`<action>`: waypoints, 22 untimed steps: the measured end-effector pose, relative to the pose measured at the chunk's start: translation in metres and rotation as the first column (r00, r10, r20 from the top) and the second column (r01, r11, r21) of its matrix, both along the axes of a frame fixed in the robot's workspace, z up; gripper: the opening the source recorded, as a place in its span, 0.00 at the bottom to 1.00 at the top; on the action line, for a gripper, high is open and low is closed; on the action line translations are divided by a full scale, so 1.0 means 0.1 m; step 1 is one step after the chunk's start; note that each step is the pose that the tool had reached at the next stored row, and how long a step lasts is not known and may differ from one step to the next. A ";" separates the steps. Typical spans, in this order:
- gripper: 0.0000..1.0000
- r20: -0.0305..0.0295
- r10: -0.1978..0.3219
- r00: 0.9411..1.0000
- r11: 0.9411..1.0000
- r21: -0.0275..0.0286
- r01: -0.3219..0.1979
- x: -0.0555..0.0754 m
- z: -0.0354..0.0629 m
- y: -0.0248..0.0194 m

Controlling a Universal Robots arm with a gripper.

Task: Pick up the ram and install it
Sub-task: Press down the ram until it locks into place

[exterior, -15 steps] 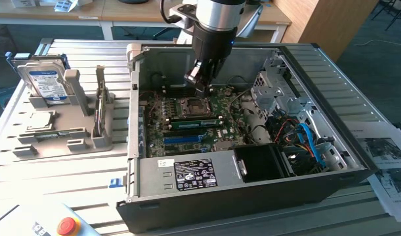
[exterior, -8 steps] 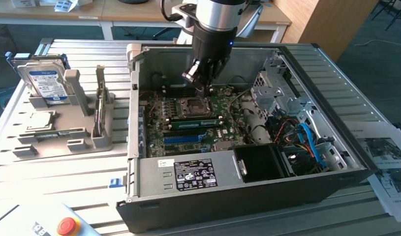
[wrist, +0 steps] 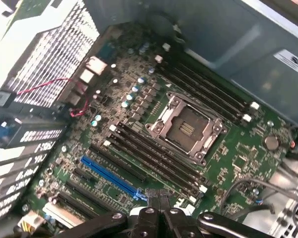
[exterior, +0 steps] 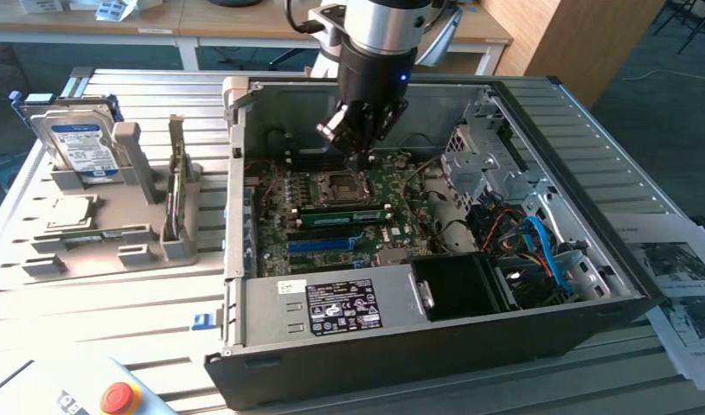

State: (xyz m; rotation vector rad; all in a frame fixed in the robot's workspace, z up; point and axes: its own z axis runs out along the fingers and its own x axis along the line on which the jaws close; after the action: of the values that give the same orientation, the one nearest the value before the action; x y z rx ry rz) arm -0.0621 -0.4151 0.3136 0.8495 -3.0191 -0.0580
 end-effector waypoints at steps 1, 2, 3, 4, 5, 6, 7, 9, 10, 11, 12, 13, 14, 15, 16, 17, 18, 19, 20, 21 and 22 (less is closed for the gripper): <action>0.10 0.000 -0.015 1.000 1.000 0.000 0.015 0.00 0.000 0.000; 0.10 0.000 -0.031 1.000 1.000 0.000 0.031 0.00 0.000 0.000; 0.10 0.000 -0.046 0.999 0.999 0.000 0.046 0.00 0.000 0.000; 0.10 0.000 -0.060 0.998 0.998 0.000 0.060 0.00 0.000 0.000; 0.10 0.000 -0.073 0.997 0.997 0.000 0.073 0.00 0.000 0.000; 0.10 0.000 -0.086 0.996 0.996 0.001 0.086 0.00 0.000 0.000; 0.10 0.000 -0.099 0.995 0.995 0.001 0.099 0.00 0.000 0.000; 0.10 0.000 -0.129 0.992 0.992 0.001 0.129 0.00 0.000 0.000; 0.10 0.000 -0.143 0.990 0.990 0.001 0.143 0.00 0.000 0.000; 0.10 0.000 -0.159 0.987 0.987 0.001 0.159 0.00 0.000 0.000; 0.10 0.000 -0.174 0.985 0.985 0.001 0.174 0.00 0.000 0.000; 0.10 0.000 -0.189 0.982 0.982 0.001 0.189 0.00 0.000 0.000; 0.10 0.000 -0.206 0.979 0.979 0.001 0.206 0.00 0.000 0.000; 0.10 0.000 -0.221 0.975 0.975 0.001 0.221 0.00 0.000 0.000; 0.10 0.000 -0.237 0.972 0.972 0.001 0.237 0.00 0.000 0.000; 0.10 0.000 -0.252 0.968 0.968 0.001 0.252 0.00 -0.001 0.000; 0.10 0.000 -0.267 0.964 0.964 0.001 0.267 0.00 -0.001 0.000; 0.10 0.000 -0.282 0.959 0.959 0.001 0.282 0.00 -0.001 0.000; 0.10 0.000 -0.298 0.955 0.955 0.001 0.298 0.00 -0.001 0.000; 0.10 0.000 -0.313 0.950 0.950 0.001 0.313 0.00 -0.001 0.000; 0.10 0.000 -0.328 0.945 0.945 0.001 0.328 0.00 -0.001 0.000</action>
State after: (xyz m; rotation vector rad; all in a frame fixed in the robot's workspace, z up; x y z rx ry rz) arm -0.0621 -0.4151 0.3135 0.3367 -3.1247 -0.0597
